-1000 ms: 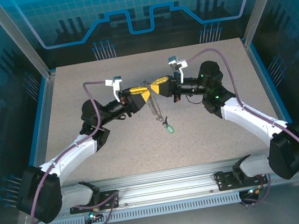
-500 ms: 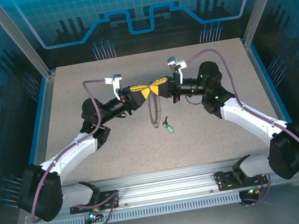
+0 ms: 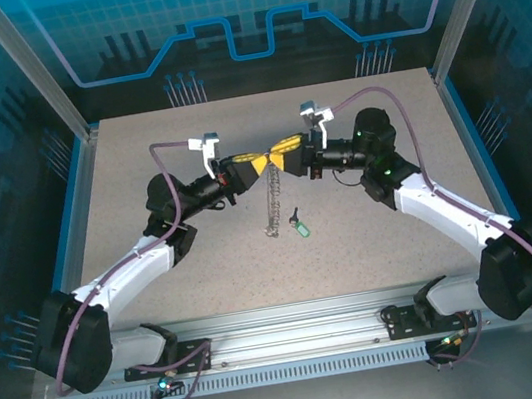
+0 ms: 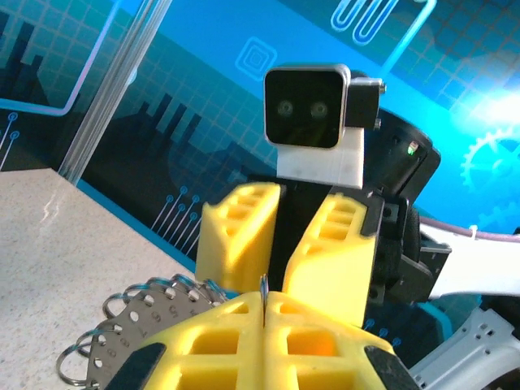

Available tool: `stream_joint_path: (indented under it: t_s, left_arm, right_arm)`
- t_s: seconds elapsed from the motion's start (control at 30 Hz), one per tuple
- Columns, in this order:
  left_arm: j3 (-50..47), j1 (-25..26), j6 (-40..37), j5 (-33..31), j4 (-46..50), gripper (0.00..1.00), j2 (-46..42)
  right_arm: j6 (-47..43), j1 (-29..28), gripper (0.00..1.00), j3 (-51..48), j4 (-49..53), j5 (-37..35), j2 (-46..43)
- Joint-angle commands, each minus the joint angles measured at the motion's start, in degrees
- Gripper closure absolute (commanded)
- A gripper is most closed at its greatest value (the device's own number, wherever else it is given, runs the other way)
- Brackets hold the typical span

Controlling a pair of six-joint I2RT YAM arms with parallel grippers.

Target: Put the keys on the keyring

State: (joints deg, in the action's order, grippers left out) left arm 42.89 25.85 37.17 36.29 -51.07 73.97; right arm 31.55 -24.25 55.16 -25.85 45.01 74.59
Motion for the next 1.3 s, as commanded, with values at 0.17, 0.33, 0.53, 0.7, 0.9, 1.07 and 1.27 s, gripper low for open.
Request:
stream_joint_path:
  t_s: [0.17,0.33,0.53,0.7,0.9,1.07,1.27]
  left_arm:
    - [8.80,0.35,-15.83,6.50,17.48,1.00,-3.05]
    - [14.11,0.31,-25.54,9.24,30.27,1.00,-2.31]
    - [19.42,0.27,-33.01,11.70,40.46,1.00,-0.78]
    - [21.73,0.26,-35.53,13.53,43.86,1.00,0.32]
    - [22.84,0.26,-36.20,14.75,45.31,1.00,1.39]
    - [23.19,0.24,-35.94,15.39,45.36,1.00,2.08]
    - [23.64,0.25,-36.03,15.47,45.36,1.00,2.40]
  right_arm:
    - [-5.39,3.47,0.67,2.24,10.04,3.87,-5.87]
    - [-8.06,3.42,0.66,3.64,15.12,7.07,-5.97]
    - [-9.53,3.45,0.66,3.84,16.87,8.59,-5.96]
    - [-9.73,3.17,0.66,3.73,16.82,8.96,-5.63]
    - [-9.47,2.47,0.66,3.90,16.14,8.87,-5.18]
    - [-9.59,1.64,0.68,4.57,16.09,8.77,-4.13]
    - [-9.84,0.62,0.75,5.22,16.22,8.81,-2.74]
